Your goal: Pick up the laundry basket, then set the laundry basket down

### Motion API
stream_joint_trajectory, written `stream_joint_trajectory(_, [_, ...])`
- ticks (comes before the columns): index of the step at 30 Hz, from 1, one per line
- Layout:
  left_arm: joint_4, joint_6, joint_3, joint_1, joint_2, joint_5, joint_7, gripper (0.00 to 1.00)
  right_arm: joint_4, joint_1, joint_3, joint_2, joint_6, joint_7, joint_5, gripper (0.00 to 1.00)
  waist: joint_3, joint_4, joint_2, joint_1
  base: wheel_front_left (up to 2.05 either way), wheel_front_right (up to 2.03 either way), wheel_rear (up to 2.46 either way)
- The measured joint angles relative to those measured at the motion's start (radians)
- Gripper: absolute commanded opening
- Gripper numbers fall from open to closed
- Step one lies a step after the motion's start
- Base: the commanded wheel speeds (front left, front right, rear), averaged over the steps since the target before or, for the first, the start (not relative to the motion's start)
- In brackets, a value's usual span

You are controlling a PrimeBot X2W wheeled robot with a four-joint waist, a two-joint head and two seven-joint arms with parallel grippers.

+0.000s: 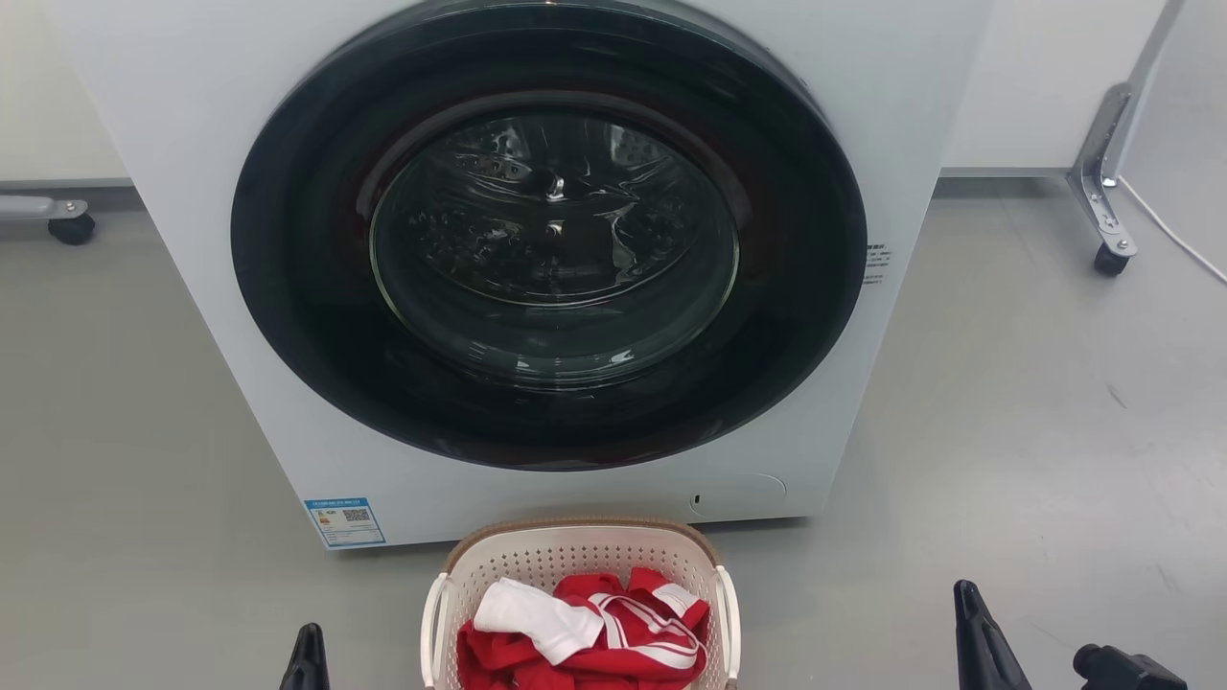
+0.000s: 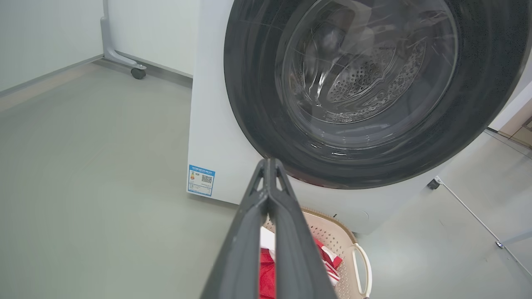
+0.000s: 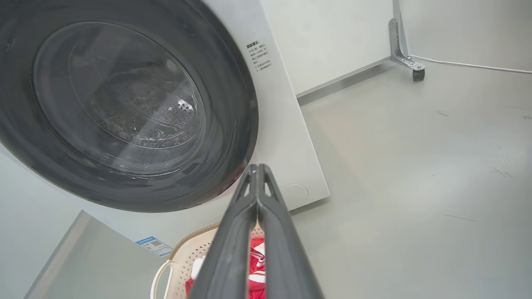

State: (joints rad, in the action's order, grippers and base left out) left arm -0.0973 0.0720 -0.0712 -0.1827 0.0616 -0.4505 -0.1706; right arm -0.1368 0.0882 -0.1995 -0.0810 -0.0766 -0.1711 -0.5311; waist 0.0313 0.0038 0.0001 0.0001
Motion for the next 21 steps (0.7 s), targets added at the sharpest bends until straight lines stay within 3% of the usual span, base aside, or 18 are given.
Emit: stream_joint_trajectory(21, [-0.058, -0.055, 0.047, 0.069, -0.003, -0.325, 0.086, 0.0, -0.046, -0.042, 0.097, 0.011, 0.055, 0.086, -0.308, 0.0, -0.009, -0.001, 0.0, 0.0, 0.0, 0.0, 0.0])
